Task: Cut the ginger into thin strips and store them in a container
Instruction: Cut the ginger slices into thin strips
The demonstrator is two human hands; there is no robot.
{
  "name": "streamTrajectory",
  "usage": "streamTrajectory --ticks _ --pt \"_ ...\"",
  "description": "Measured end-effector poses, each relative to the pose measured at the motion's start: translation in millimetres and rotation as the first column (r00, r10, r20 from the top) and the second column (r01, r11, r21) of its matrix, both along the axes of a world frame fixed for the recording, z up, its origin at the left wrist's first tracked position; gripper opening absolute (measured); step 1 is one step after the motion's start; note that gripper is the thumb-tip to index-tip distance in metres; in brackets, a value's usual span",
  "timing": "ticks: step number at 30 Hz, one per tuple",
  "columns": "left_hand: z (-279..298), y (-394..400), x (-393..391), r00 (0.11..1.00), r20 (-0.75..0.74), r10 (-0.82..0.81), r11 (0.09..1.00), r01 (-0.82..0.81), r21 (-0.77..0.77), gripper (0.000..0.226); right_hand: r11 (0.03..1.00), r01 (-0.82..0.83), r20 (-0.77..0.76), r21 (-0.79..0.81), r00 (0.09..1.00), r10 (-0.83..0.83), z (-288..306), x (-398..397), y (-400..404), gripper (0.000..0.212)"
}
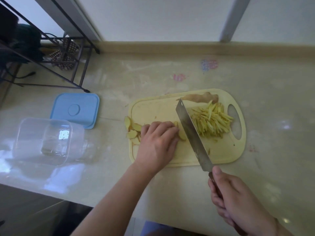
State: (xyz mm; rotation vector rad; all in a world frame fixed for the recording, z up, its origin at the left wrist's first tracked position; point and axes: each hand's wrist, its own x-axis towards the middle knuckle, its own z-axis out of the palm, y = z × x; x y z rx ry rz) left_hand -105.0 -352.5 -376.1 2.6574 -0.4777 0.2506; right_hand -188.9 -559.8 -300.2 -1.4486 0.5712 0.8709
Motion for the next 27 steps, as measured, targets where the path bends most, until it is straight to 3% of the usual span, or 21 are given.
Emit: streamTrajectory --ticks 6,11,16,20,22,24,27 --pt "3.0 3.2 8.1 0.995 -0.011 0.102 0.995 -0.102 0.017 0.021 1.000 0.003 0.012 0.002 1.000 -0.003 -0.9 -1.5 1.6 0.060" --pt "6.9 -5.9 2.9 0.957 0.010 0.289 0.957 -0.289 -0.015 0.020 1.000 -0.010 0.009 -0.016 1.000 0.010 0.9 0.2 0.4 0.062" --pt "10.1 -24.9 -12.7 0.989 0.000 0.146 0.989 -0.146 0.007 0.025 0.999 -0.022 0.010 -0.030 1.000 0.023 1.0 0.8 0.8 0.064" --pt "14.2 -20.8 -6.0 0.916 -0.092 0.390 0.919 -0.393 -0.019 0.029 0.999 -0.008 0.000 -0.036 1.000 0.008 0.1 -0.5 2.7 0.072" --pt "20.0 -23.7 -8.1 0.885 -0.139 0.444 0.896 -0.440 0.057 0.034 1.000 -0.006 -0.001 -0.028 1.000 0.006 0.2 -0.8 3.7 0.065" --pt "25.3 -33.7 -15.6 0.895 -0.165 0.414 0.906 -0.387 0.173 0.036 1.000 -0.003 0.004 -0.027 1.000 0.003 -0.8 -1.7 4.1 0.069" --pt "26.2 -46.6 -22.6 0.897 -0.182 0.403 0.910 -0.373 0.180 0.027 0.999 0.004 0.016 -0.052 1.000 -0.003 -4.3 -4.1 2.3 0.078"
